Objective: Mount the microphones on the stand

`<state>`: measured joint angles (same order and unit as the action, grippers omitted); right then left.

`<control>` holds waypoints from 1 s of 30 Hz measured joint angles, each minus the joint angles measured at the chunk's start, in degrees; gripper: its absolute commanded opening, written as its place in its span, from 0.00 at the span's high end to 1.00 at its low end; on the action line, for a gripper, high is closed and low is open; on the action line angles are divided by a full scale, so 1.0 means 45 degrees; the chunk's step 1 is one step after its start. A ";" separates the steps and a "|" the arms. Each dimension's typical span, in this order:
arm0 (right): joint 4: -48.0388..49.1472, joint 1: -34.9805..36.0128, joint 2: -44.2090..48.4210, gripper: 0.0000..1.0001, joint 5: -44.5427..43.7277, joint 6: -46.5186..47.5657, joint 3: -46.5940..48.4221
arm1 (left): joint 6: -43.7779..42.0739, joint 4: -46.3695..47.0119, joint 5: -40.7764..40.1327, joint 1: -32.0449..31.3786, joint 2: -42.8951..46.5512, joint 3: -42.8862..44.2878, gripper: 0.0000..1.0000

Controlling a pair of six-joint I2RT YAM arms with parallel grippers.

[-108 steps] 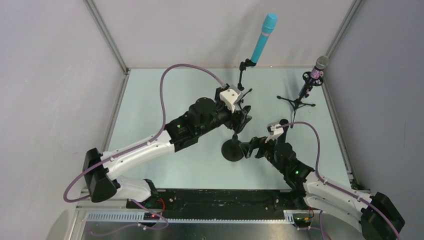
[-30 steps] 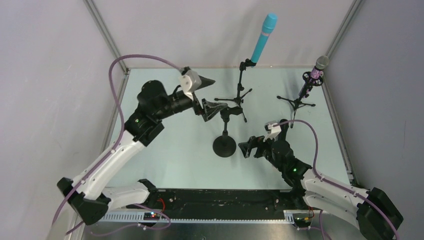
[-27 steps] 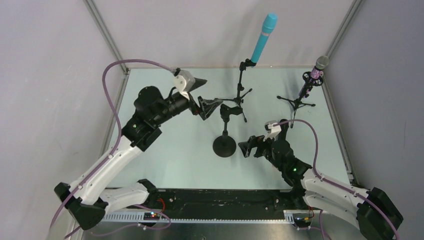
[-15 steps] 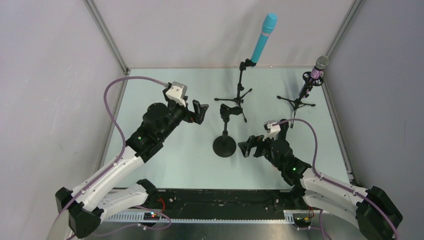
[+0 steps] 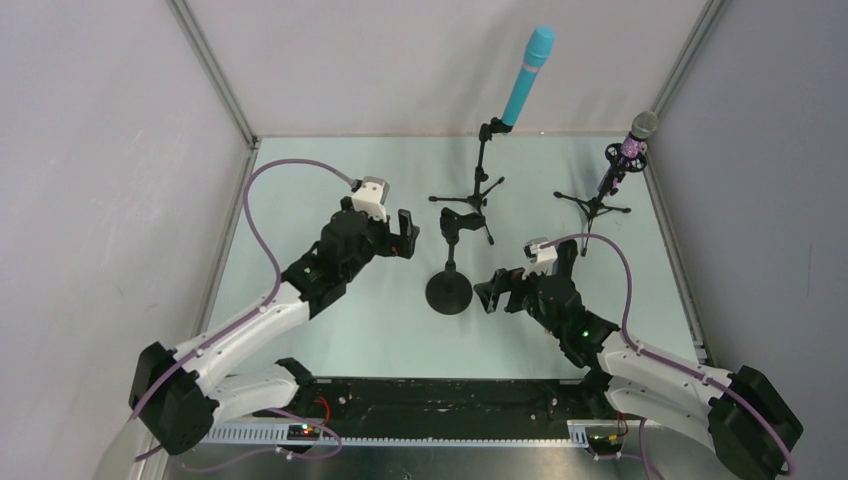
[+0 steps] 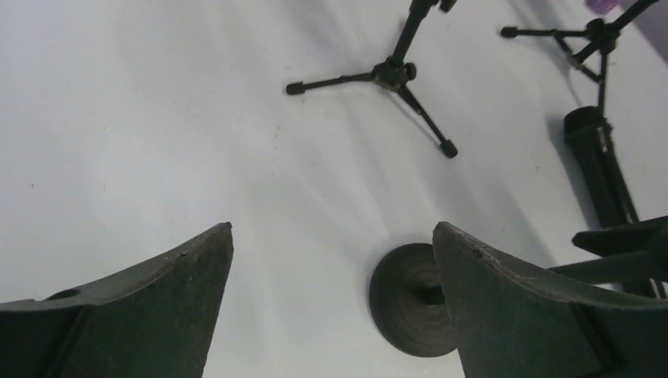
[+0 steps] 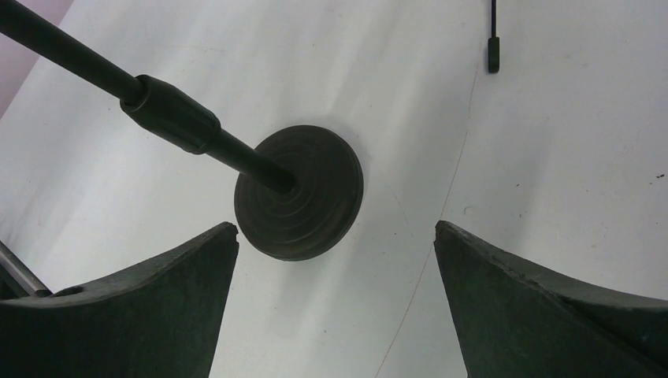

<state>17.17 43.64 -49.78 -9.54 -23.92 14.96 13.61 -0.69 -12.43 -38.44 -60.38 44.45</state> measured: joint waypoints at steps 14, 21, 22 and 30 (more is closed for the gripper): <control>-0.0729 0.0005 0.0160 0.00 0.0092 -0.0083 0.0457 | 0.0539 0.0777 -0.2448 0.0000 -0.0010 -0.1307 0.00; -0.2142 -0.0053 0.0777 0.01 -0.0622 -0.0359 0.0806 | 0.0427 0.3036 -0.3181 0.0000 0.0748 -0.4367 0.00; -0.2521 -0.0102 0.0797 0.01 -0.0782 -0.0369 0.0981 | 0.0389 0.3361 -0.3123 0.0000 0.0923 -0.4804 0.00; -0.5576 -0.1545 0.0787 0.01 -0.1010 -0.0690 0.3011 | 0.0199 0.5401 -0.2885 0.0000 0.2040 -0.6052 0.00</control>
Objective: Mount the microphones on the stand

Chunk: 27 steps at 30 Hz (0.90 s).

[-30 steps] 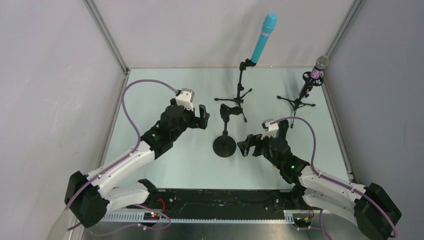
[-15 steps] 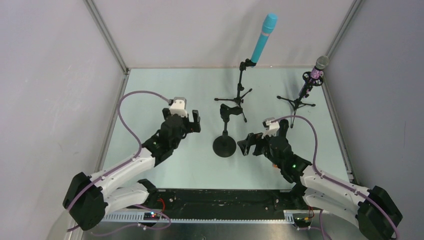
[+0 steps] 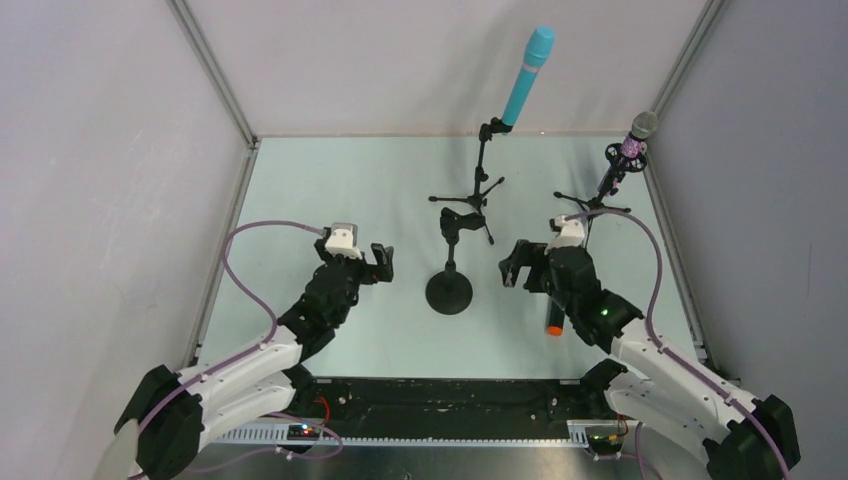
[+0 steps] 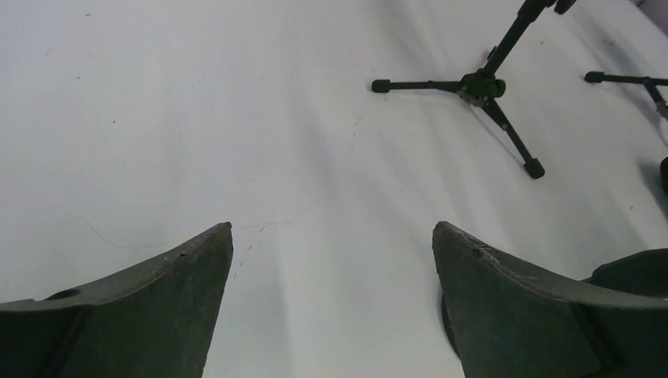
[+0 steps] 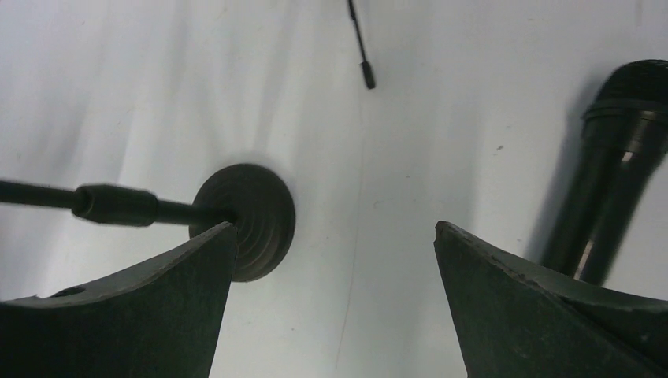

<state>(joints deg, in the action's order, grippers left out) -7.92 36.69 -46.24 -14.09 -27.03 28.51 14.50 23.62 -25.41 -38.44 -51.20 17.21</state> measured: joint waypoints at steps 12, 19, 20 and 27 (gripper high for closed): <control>-0.3954 -0.3677 -0.1559 0.01 0.0733 -0.0748 0.2667 | -0.0141 0.0573 0.0253 0.0000 -0.0423 0.0005 0.00; -0.5008 -0.5153 -0.2691 0.01 0.0908 -0.0656 0.2696 | -0.0223 0.0641 0.0355 0.0000 0.0058 0.0005 0.00; -0.5085 -0.5338 -0.2875 0.01 0.0913 -0.0651 0.2696 | -0.0223 0.0665 0.0355 0.0000 0.0078 0.0005 0.00; -0.5226 -0.6110 -0.4347 0.01 0.0986 -0.0544 0.2696 | -0.0219 0.0685 0.0398 0.0000 -0.0257 0.0005 0.00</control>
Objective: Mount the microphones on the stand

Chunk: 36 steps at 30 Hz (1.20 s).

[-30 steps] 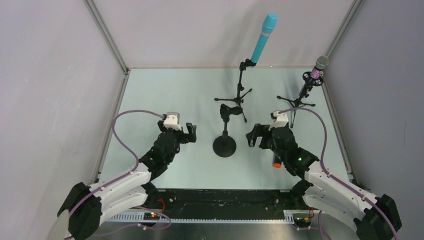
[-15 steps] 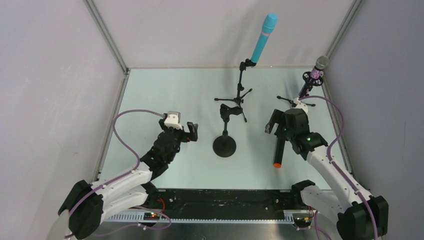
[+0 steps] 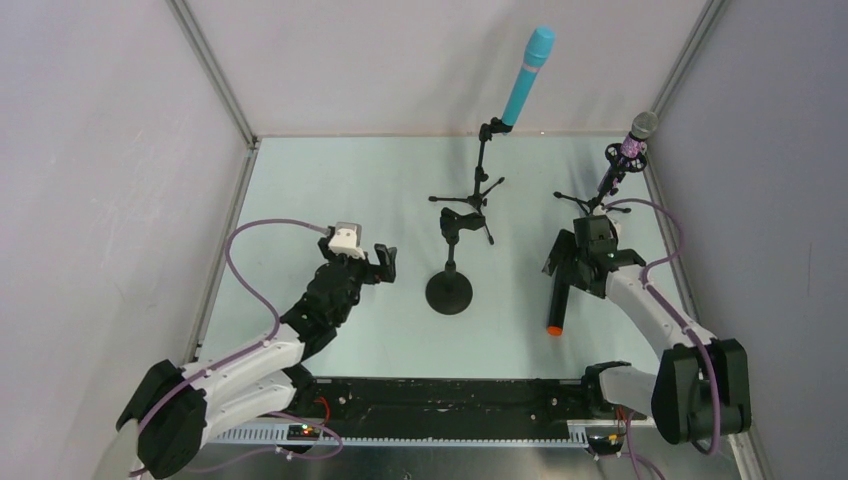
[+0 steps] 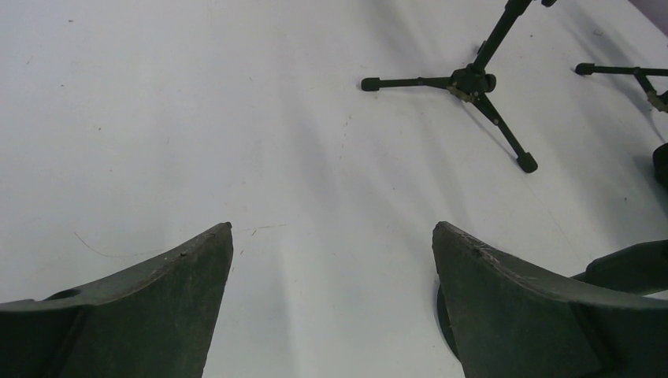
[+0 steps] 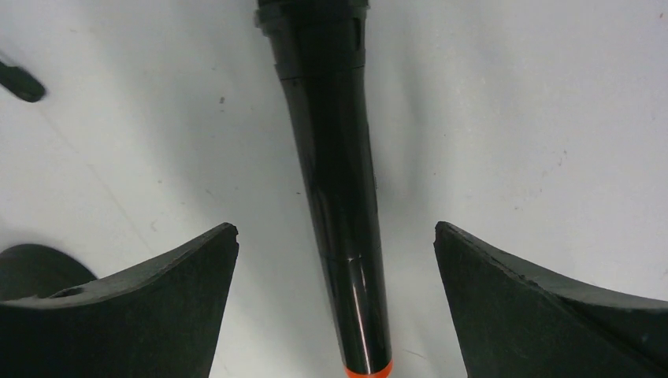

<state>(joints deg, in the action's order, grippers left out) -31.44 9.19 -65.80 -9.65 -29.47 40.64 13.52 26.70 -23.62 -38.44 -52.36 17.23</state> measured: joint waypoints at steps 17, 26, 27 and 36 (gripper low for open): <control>0.0413 -0.0262 -0.4347 0.20 0.0233 0.1151 0.1413 | 0.0005 0.0053 0.0296 0.0000 -0.0185 -0.0005 0.00; 0.0325 -0.0257 -0.6169 0.37 0.0578 0.1724 0.2803 | 0.0000 0.0219 0.0291 0.0000 0.0282 -0.0180 0.00; 0.0301 -0.0257 -0.6290 0.40 0.0573 0.1787 0.2934 | 0.0000 0.0248 0.0291 0.0000 0.0306 -0.0189 0.00; 0.0189 -0.0219 -0.6479 1.00 0.0457 0.2035 0.3138 | 0.0005 0.0447 0.0301 0.0000 0.0306 -0.0345 0.00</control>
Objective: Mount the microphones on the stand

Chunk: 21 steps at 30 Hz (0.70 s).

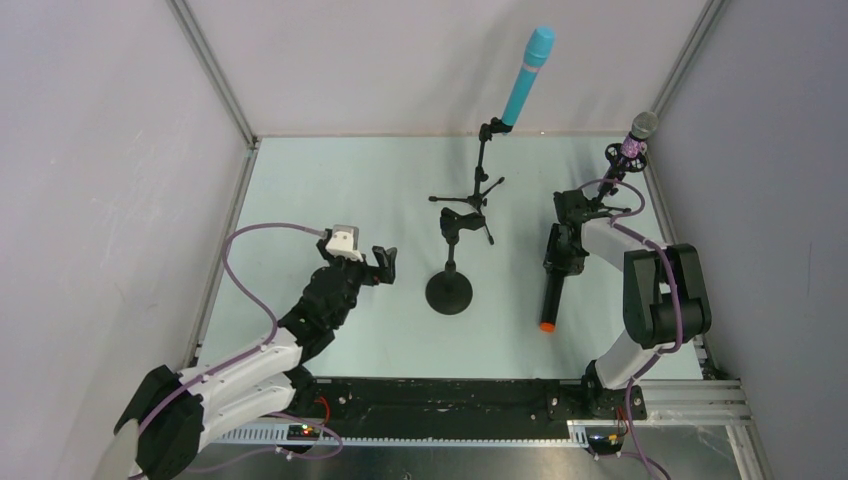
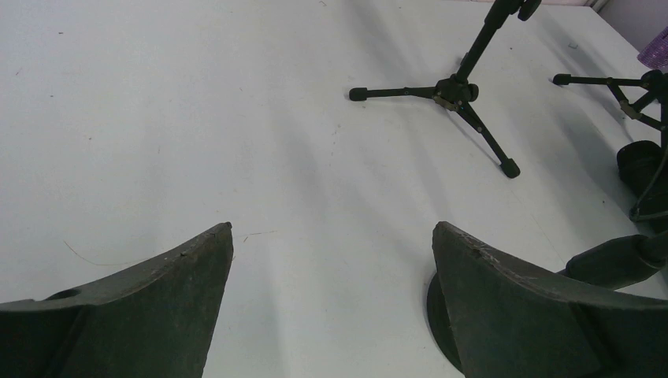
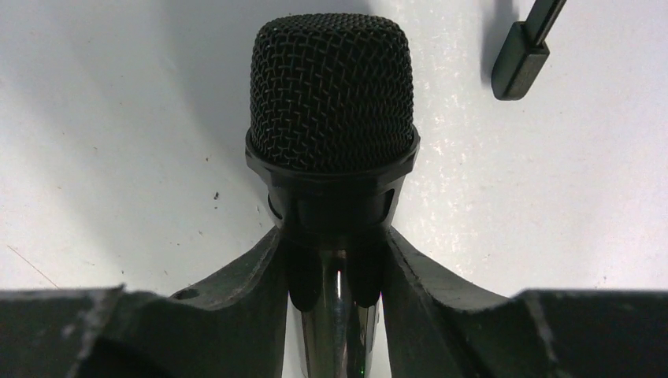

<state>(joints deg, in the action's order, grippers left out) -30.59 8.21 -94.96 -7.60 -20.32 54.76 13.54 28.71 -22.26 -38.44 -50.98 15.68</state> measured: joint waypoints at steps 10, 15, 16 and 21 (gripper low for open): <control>0.0049 0.0165 -0.0005 1.00 -0.0024 0.0194 0.0005 | -0.0015 0.0083 -0.0005 0.0000 0.0695 -0.0306 0.00; -0.0019 0.0529 0.0063 1.00 0.0010 0.0204 0.0000 | -0.0019 0.0068 -0.0024 0.0000 0.1005 -0.0423 0.00; -0.0073 0.0646 0.0112 1.00 0.0024 0.0204 -0.0015 | -0.0019 0.0068 -0.0019 0.0000 0.1025 -0.0423 0.00; -0.0335 0.1078 0.1093 1.00 0.0053 0.0204 -0.0097 | -0.0019 0.0068 -0.0049 0.0000 0.1064 -0.0423 0.00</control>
<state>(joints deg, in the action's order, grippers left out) -32.10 13.06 -90.04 -7.35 -19.40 54.33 13.45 29.02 -22.48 -38.44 -46.19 13.78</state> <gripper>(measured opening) 0.445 0.996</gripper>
